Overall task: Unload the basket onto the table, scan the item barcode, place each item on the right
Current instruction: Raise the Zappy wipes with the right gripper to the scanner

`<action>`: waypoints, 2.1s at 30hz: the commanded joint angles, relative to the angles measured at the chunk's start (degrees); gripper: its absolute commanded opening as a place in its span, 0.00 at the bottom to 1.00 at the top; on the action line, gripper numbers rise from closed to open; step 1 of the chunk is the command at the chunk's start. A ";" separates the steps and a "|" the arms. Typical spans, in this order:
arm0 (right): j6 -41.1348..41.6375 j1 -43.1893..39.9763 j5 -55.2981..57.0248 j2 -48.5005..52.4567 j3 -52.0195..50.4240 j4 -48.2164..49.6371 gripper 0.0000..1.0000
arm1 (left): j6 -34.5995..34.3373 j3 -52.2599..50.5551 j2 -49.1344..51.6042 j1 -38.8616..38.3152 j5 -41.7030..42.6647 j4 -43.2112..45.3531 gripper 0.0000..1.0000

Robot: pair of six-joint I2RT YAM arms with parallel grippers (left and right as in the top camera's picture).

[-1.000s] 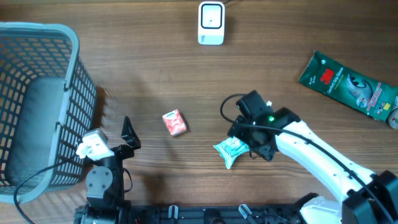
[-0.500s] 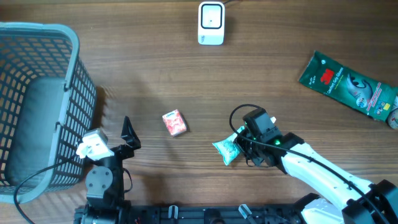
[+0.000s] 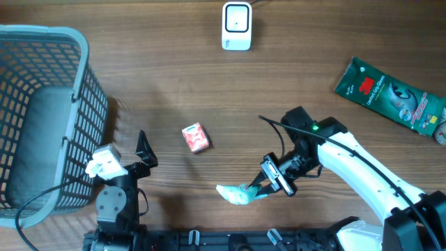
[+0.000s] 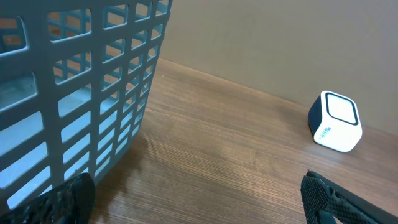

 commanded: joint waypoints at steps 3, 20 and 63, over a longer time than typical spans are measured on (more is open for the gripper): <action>-1.31 -0.24 -11.17 0.15 0.81 -1.97 0.04 | -0.28 -0.17 -0.42 0.37 -0.74 0.11 1.00; 40.59 -5.18 -19.10 15.28 0.79 58.66 0.04 | -0.28 -0.17 -0.42 0.37 -0.74 0.11 1.00; 8.90 -4.72 73.20 55.43 56.54 77.29 0.05 | -0.28 -0.17 -0.42 0.37 -0.74 0.11 1.00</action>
